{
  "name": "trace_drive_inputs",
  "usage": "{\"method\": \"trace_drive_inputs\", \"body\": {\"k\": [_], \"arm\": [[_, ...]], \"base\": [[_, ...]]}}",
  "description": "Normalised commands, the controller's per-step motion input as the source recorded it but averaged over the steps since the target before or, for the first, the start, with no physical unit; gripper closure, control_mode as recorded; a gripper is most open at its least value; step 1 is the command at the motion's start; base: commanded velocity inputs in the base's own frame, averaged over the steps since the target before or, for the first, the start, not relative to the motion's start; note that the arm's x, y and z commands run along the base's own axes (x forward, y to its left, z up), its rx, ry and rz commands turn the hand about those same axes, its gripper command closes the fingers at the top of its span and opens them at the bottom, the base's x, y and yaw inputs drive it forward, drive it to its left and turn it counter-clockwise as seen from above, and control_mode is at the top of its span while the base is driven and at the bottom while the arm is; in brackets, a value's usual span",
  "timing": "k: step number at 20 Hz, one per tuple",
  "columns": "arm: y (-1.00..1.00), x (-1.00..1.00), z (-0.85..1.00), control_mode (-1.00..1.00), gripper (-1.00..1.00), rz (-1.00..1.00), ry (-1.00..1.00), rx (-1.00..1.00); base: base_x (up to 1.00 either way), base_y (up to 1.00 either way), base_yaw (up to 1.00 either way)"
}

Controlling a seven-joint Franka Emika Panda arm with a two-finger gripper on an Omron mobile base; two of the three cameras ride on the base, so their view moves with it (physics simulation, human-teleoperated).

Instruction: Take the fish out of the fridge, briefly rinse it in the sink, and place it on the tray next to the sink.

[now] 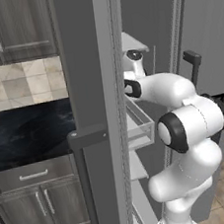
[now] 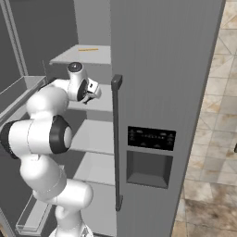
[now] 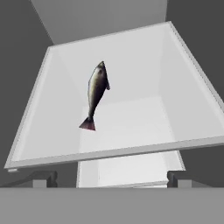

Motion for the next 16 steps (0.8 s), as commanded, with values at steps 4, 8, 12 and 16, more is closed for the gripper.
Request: {"method": "trace_drive_inputs", "body": {"k": [4,8,12,16], "arm": [[0.28,0.28,-0.13,-1.00,-1.00,0.00,0.00,0.00],[0.05,0.13,0.00,-1.00,-1.00,0.00,0.02,0.00],[0.02,0.09,-0.13,-1.00,-1.00,0.00,0.00,0.00],[-0.30,0.00,-0.03,-1.00,-1.00,0.00,0.00,0.05]], "base": [[0.00,0.00,0.00],[0.00,0.00,0.00],[0.00,0.00,0.00],[0.00,0.00,0.00]]}}
